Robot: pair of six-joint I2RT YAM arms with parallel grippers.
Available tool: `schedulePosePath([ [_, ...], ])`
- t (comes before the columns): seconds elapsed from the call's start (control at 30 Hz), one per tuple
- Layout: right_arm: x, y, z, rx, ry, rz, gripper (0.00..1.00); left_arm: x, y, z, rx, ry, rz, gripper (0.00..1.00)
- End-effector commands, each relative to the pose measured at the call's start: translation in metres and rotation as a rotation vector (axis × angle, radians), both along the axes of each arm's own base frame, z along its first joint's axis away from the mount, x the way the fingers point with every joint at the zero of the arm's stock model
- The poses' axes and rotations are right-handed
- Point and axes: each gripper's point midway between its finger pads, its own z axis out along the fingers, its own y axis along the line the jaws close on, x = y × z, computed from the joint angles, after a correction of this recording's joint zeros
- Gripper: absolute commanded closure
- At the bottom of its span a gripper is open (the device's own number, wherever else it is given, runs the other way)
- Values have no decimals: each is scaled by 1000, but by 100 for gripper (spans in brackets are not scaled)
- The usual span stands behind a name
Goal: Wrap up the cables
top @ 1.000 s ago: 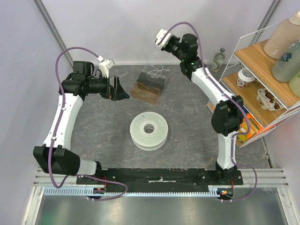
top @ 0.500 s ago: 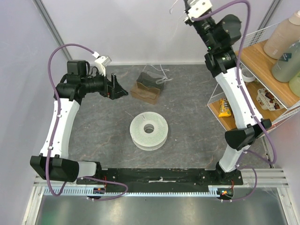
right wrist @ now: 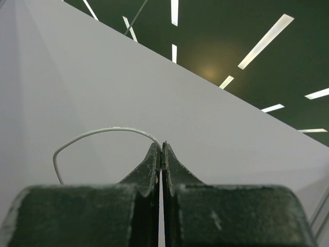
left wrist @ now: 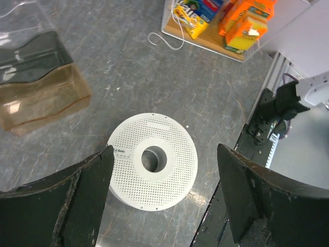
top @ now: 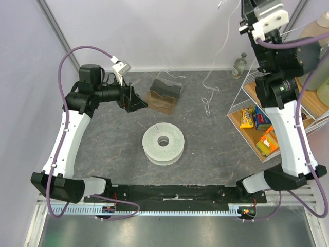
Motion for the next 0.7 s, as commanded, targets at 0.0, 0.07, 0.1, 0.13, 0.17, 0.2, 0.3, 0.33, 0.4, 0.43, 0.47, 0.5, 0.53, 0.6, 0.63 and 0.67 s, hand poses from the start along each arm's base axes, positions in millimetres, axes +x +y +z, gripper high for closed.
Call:
schedulePosePath([
  [0.0, -16, -9, 0, 0, -10, -13, 100, -14, -20, 34, -32, -182, -127, 13],
  [0.07, -19, -2, -17, -43, 24, 19, 100, -18, -28, 41, -57, -199, -164, 14],
  [0.1, -18, 3, -33, -74, 56, 37, 100, -21, -32, 44, -66, -210, -185, 14],
  [0.13, -22, 7, -46, -105, 88, 60, 100, -24, -37, 50, -72, -237, -209, 15],
  [0.17, -24, 12, -63, -143, 130, 85, 100, -28, -41, 55, -76, -258, -231, 15],
  [0.2, -27, 15, -78, -161, 174, 110, 100, -30, -44, 59, -74, -277, -243, 15],
  [0.3, -26, 21, -139, -203, 352, 160, 100, -39, -52, 65, -74, -324, -291, 16],
  [0.33, -27, 21, -157, -206, 401, 169, 100, -43, -55, 66, -75, -333, -311, 16],
  [0.4, -36, 24, -188, -229, 467, 205, 100, -51, -60, 66, -80, -358, -355, 17],
  [0.43, -43, 27, -202, -249, 488, 236, 100, -55, -62, 64, -78, -367, -374, 17],
  [0.47, -52, 32, -216, -278, 504, 275, 100, -60, -65, 62, -76, -380, -395, 17],
  [0.5, -60, 35, -230, -306, 517, 309, 100, -62, -68, 60, -75, -389, -406, 17],
  [0.53, -69, 40, -245, -331, 543, 352, 100, -64, -70, 59, -75, -398, -415, 18],
  [0.6, -82, 47, -267, -351, 623, 432, 100, -67, -76, 62, -85, -422, -431, 20],
  [0.63, -86, 50, -276, -348, 687, 467, 100, -72, -78, 66, -99, -444, -455, 21],
  [0.67, -86, 53, -286, -348, 759, 499, 100, -79, -80, 71, -113, -484, -487, 21],
])
